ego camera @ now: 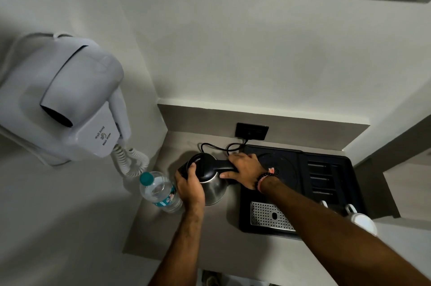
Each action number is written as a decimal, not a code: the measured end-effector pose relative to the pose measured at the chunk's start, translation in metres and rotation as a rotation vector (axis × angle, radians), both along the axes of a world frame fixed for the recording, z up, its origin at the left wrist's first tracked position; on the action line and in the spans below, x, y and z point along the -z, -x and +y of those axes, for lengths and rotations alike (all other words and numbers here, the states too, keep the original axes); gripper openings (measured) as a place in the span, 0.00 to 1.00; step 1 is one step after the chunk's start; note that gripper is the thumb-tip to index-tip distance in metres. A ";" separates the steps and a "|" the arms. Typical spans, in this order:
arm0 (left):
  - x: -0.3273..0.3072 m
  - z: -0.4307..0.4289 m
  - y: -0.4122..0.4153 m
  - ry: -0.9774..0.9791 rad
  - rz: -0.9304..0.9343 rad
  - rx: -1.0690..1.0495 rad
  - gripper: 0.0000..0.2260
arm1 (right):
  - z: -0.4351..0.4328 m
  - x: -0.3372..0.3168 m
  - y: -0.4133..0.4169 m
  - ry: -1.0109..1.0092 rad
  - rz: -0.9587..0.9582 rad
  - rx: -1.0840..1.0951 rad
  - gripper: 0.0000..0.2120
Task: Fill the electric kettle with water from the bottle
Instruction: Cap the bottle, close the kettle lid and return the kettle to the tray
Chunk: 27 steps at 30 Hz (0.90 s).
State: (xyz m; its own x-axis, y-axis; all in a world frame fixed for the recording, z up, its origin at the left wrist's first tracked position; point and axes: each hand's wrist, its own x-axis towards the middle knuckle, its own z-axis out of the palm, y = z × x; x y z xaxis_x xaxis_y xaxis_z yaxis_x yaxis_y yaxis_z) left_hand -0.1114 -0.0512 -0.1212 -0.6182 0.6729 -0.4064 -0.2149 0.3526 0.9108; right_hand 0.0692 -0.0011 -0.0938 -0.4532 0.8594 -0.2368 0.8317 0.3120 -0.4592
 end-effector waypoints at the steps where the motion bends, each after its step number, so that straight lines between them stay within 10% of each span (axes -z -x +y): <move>1: -0.001 0.000 -0.001 -0.006 -0.018 -0.004 0.24 | -0.001 0.000 0.000 -0.005 0.010 0.005 0.23; 27: -0.079 0.025 -0.164 -0.073 0.024 0.352 0.27 | -0.014 -0.060 -0.182 -0.125 0.119 0.338 0.21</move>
State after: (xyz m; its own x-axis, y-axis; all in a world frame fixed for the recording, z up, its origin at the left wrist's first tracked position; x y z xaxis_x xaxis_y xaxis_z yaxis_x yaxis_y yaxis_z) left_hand 0.0526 -0.0264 -0.0426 -0.3520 0.8730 -0.3376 -0.0703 0.3350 0.9396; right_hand 0.2509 -0.0147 -0.0341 -0.1565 0.9842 -0.0832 0.8408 0.0886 -0.5341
